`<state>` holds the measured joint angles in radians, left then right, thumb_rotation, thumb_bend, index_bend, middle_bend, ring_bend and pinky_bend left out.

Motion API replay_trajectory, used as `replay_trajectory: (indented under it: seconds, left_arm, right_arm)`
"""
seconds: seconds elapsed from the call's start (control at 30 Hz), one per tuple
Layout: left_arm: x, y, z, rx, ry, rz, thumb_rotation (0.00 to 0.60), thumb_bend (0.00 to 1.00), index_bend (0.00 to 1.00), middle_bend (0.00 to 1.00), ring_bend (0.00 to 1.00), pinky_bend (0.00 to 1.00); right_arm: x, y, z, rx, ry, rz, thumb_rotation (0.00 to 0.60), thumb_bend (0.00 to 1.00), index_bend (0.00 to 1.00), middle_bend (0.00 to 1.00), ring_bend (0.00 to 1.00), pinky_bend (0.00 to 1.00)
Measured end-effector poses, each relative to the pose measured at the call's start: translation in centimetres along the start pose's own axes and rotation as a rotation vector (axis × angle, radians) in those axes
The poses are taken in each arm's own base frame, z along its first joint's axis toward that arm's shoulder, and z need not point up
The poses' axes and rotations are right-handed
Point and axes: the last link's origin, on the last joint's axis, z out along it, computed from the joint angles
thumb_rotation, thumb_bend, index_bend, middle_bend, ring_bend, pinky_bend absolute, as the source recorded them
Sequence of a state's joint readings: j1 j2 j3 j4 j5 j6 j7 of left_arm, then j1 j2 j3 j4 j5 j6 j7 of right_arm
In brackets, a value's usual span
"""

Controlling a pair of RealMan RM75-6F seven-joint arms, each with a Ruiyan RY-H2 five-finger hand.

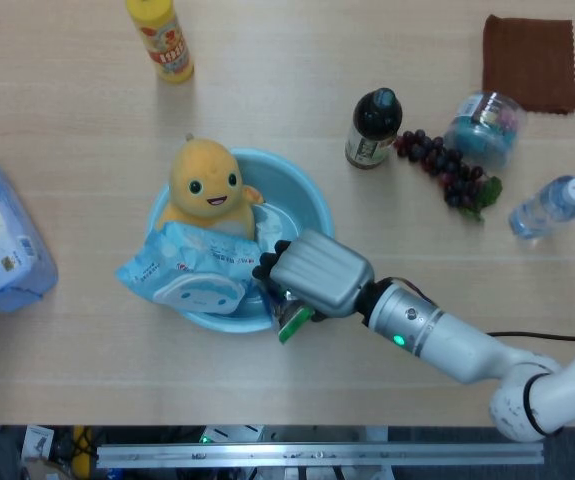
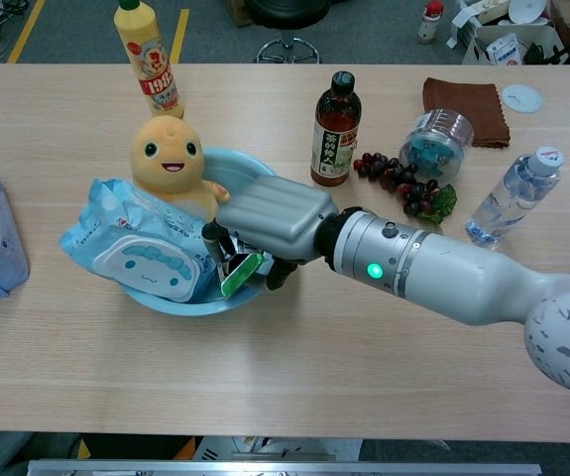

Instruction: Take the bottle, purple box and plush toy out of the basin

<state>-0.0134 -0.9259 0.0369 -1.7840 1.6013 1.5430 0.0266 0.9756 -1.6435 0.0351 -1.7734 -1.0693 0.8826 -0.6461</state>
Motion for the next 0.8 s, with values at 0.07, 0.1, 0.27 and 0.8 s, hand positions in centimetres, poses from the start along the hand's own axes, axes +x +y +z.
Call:
replay_trajectory:
  seconds: [0.07,0.1,0.27,0.8]
  left_arm:
    - [0.1,-0.1,0.0,0.003,0.002,0.0,0.6,0.28,0.01,0.1,0.1,0.13]
    - [0.1,-0.1,0.0,0.005,0.003,0.0,0.6,0.28,0.01,0.1,0.1,0.13]
    - [0.0,-0.2,0.1,0.006,0.0,0.001,0.6,0.28,0.01,0.1,0.1,0.13]
    - [0.1,0.4,0.6,-0.015,0.0,0.005,0.6,0.28,0.01,0.1,0.1,0.13]
  right_arm:
    - [0.1,0.1,0.1,-0.004,0.004,0.011,0.6,0.47,0.65,0.54,0.59,0.86]
    - [0.1,0.1,0.1,-0.005,0.006,0.019,0.6,0.48,0.66,0.56,0.61,0.88]
    - [1.3,0.6,-0.4,-0.014,0.036,0.076,0.6,0.48,0.69,0.58,0.65,0.9]
    - [8.3,5.3,-7.1,-0.108,0.206,0.106,0.6,0.47,0.69,0.58,0.66,0.9]
